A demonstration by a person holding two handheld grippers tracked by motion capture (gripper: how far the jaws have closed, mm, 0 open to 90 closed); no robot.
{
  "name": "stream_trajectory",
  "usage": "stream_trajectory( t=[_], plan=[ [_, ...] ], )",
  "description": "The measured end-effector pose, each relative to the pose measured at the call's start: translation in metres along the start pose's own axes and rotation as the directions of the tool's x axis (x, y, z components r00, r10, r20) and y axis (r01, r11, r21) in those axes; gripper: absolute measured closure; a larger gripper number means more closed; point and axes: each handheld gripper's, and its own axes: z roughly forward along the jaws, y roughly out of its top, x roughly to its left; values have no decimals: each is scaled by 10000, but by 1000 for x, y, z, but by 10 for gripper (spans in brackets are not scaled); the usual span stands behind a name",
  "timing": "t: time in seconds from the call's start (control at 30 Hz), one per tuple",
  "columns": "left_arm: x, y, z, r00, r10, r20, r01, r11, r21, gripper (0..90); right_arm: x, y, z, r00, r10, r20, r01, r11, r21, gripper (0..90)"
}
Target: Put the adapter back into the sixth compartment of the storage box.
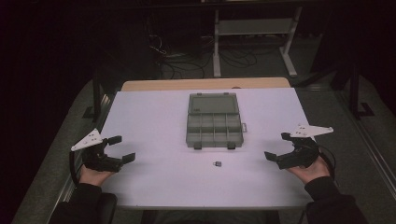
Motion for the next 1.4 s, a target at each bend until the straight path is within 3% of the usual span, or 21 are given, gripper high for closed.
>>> stream_trajectory(
  t=[0.83,1.4],
  plan=[
    [0,0,1,10000,-16,37,16,10000,45,0,23,23,16,9933,-991,-589,1029,9925,657,0],
    [0,0,1,10000,-21,41,21,10000,44,0,40,36,32,9821,-1502,-1140,1600,9837,823,0]
  ],
)
